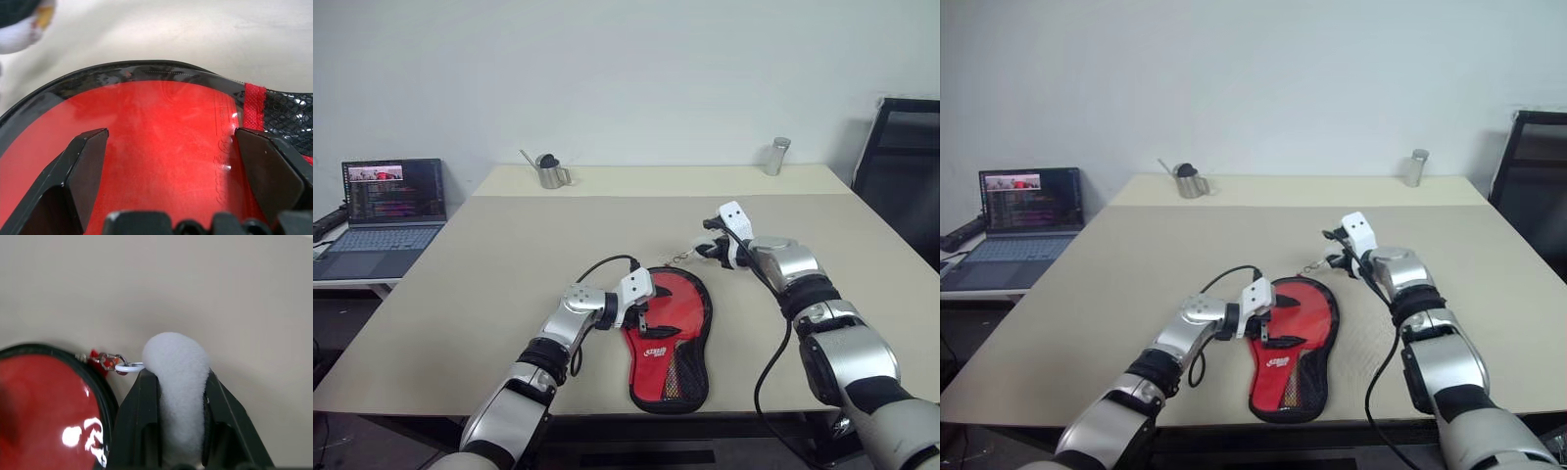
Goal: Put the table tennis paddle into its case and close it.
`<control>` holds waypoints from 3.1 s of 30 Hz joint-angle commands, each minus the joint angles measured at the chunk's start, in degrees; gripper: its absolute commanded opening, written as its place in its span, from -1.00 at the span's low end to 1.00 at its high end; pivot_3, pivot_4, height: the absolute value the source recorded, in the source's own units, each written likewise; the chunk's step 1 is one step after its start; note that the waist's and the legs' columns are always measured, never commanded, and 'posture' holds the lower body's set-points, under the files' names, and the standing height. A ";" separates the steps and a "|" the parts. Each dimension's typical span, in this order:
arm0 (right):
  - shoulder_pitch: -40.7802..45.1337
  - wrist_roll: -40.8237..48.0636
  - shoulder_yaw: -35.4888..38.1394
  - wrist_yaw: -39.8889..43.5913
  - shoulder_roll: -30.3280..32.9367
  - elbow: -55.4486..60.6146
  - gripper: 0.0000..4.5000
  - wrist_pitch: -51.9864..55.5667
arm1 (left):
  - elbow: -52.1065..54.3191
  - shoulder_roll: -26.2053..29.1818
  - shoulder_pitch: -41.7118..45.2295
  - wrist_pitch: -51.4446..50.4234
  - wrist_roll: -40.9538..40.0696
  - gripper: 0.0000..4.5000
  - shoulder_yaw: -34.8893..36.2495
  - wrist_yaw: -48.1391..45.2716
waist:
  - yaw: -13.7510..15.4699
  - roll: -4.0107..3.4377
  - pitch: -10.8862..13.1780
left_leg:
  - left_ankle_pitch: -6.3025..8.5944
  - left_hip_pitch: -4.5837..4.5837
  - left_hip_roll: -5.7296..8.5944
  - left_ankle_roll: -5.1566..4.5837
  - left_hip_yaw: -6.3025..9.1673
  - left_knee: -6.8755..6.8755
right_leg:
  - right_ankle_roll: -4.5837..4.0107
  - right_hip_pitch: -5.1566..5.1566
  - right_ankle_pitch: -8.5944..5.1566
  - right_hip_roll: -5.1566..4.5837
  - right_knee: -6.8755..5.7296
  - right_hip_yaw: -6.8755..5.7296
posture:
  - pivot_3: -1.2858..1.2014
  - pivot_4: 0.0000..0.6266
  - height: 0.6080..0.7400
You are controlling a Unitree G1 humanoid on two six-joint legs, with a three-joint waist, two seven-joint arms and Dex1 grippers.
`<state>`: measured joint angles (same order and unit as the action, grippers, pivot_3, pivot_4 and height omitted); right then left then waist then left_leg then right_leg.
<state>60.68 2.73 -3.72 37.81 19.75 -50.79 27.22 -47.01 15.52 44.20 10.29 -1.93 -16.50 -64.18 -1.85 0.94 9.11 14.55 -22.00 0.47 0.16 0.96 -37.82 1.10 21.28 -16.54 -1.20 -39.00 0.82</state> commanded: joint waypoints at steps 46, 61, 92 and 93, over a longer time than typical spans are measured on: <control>-73.62 26.63 11.54 19.09 44.21 108.59 -0.78 31.25 | -11.16 -4.85 -0.65 -0.51 6.59 1.00 -3.96 -0.16 | 3.11 0.24 -0.32 | 0.19 -0.77 0.04 -0.19 0.52 -0.02 | 0.63 -0.19 -0.11 -0.04 1.49 -0.61 | 0.03 -0.52 1.00; -77.18 36.65 5.37 8.59 50.45 110.79 -0.78 22.20 | -11.32 -5.15 -0.39 -0.12 6.90 1.00 -3.85 0.42 | 3.15 0.30 -0.37 | 0.20 -0.81 -0.01 -0.21 0.57 0.05 | 0.73 -0.31 -0.05 -0.03 1.90 -0.73 | 0.03 -0.52 1.00; -61.44 29.84 2.62 -1.37 25.62 87.66 0.99 7.94 | -5.08 -3.84 -0.62 0.17 2.96 1.00 1.05 1.25 | 2.94 0.32 -0.66 | 0.22 -0.79 -0.05 -0.25 0.59 0.05 | 0.76 -0.37 -0.01 -0.02 1.91 -0.70 | 0.03 -0.52 1.00; -60.41 29.37 2.11 -1.04 24.50 86.09 0.99 7.66 | -3.51 -3.66 -0.85 -0.34 2.25 1.00 1.71 1.08 | 2.86 0.28 -0.63 | 0.22 -0.78 -0.05 -0.25 0.57 0.04 | 0.76 -0.35 0.00 -0.02 1.88 -0.68 | 0.03 -0.52 1.00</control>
<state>-1.13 33.11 -1.58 36.63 44.88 36.38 36.88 -49.84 10.62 45.39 12.09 -0.58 -14.83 -63.85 1.01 1.23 8.48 14.77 -22.80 0.42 -0.10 1.51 -37.80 1.85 20.96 -16.53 -1.22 -37.16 0.18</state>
